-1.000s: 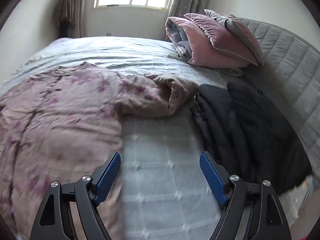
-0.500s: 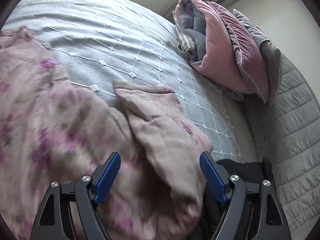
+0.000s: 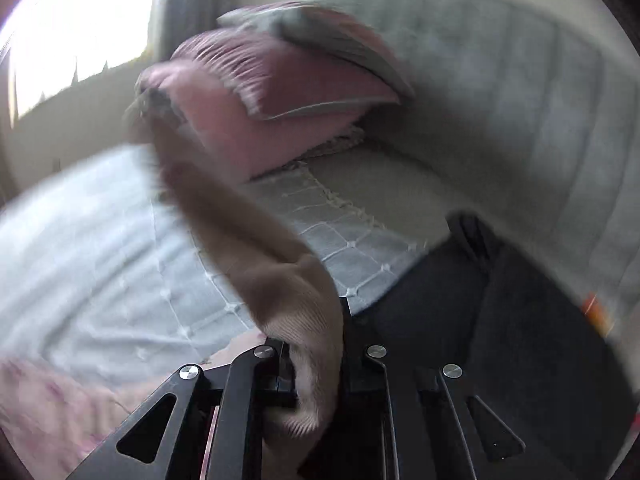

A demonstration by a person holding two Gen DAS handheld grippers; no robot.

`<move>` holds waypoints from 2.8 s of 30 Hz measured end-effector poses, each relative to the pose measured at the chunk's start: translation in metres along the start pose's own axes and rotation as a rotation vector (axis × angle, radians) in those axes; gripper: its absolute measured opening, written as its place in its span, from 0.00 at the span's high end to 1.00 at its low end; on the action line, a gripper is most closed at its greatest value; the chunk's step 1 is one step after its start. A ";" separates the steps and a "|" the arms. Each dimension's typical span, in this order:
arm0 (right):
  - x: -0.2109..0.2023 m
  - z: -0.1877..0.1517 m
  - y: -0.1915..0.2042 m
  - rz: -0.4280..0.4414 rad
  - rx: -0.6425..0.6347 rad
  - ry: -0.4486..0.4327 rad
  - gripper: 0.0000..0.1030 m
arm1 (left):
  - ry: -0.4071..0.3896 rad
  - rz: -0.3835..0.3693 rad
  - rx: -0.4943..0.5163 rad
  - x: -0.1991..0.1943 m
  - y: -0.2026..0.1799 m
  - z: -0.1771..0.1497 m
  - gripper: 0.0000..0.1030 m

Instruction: Fold large clothes

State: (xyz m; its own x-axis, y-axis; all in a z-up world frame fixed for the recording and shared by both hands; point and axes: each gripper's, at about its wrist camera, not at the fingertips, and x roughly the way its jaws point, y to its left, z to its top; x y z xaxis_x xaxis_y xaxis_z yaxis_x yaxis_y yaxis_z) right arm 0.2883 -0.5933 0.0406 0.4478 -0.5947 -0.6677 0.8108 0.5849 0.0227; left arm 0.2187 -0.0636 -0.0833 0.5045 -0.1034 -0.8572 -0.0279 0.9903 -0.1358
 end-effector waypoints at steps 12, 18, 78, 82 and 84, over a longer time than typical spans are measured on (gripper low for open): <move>0.018 -0.053 -0.089 0.378 0.310 0.082 0.82 | 0.036 -0.116 -0.051 -0.006 0.008 -0.001 0.19; 0.025 -0.050 -0.103 0.409 0.449 0.164 0.81 | 0.049 -0.150 -0.082 -0.008 0.013 0.001 0.19; -0.129 -0.294 0.273 0.564 -0.753 0.048 0.78 | 0.048 -0.232 -0.368 -0.019 0.124 0.038 0.19; -0.131 -0.259 0.259 0.660 -0.520 0.120 0.78 | 0.046 -0.225 -0.349 -0.019 0.118 0.038 0.19; -0.131 -0.235 0.253 0.739 -0.304 0.156 0.78 | 0.049 -0.222 -0.351 -0.018 0.118 0.039 0.19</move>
State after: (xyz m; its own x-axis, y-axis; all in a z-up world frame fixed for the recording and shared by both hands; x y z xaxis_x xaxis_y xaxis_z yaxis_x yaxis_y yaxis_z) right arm 0.3462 -0.2382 -0.0411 0.7514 0.0739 -0.6556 0.1785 0.9339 0.3098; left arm 0.2396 0.0590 -0.0646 0.4899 -0.3237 -0.8095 -0.2195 0.8528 -0.4738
